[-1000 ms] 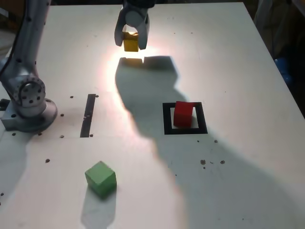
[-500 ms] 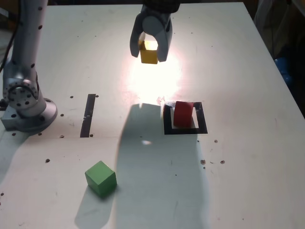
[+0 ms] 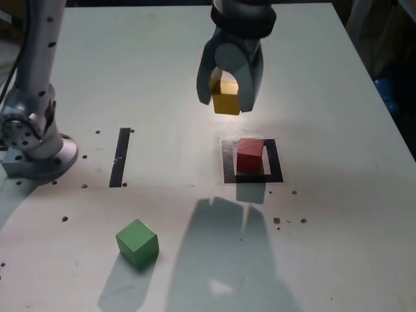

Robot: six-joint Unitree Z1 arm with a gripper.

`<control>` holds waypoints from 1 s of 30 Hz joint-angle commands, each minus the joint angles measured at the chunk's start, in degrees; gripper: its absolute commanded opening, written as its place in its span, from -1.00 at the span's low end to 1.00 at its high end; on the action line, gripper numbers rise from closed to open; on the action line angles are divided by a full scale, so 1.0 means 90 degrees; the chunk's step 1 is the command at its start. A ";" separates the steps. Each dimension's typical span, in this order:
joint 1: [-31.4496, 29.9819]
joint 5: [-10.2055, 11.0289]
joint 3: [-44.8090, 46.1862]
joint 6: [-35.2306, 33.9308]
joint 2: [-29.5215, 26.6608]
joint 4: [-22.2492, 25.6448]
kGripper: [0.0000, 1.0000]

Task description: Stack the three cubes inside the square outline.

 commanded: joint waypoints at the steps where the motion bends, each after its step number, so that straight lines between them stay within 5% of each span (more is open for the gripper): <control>1: -0.0144 -0.0021 -0.0082 -0.0092 0.0088 0.0018 -0.45; 30: -0.0693 -0.0181 -0.0702 -0.0326 0.0950 -0.0021 -0.44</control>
